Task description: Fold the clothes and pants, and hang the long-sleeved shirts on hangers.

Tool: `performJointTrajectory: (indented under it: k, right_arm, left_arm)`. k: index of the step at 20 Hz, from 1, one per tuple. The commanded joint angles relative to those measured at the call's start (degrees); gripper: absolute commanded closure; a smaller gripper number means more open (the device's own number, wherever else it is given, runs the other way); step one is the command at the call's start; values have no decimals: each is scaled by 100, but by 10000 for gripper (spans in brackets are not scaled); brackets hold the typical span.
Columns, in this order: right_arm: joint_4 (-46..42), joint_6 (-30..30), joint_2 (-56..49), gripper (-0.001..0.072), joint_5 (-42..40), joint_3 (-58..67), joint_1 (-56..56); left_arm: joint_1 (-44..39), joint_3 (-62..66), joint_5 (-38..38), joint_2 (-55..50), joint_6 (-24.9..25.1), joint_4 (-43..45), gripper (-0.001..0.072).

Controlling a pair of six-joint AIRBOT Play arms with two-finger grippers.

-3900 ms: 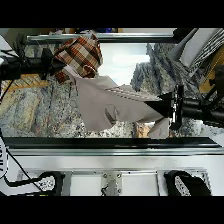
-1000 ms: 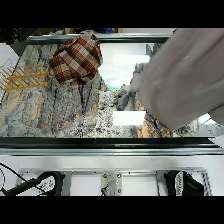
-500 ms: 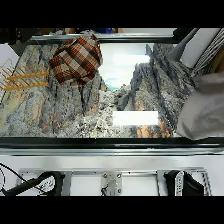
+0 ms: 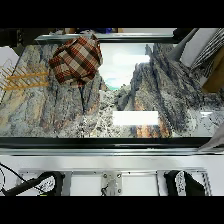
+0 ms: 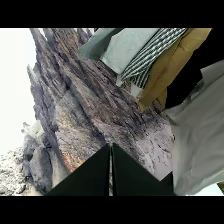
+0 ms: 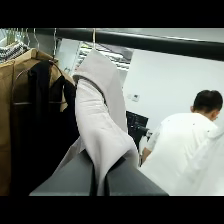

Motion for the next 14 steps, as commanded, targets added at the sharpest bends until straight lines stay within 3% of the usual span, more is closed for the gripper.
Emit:
performJointTrajectory:
  k: [1,14]
  right_arm:
    - [-249,-17,-348,707,-125,511,-4]
    - [-348,114,-667,706,-164,1126,-415]
  left_arm:
    - [-7,-2,-57,2,-4,4,693]
    - [-4,-2,-57,4,-2,2,693]
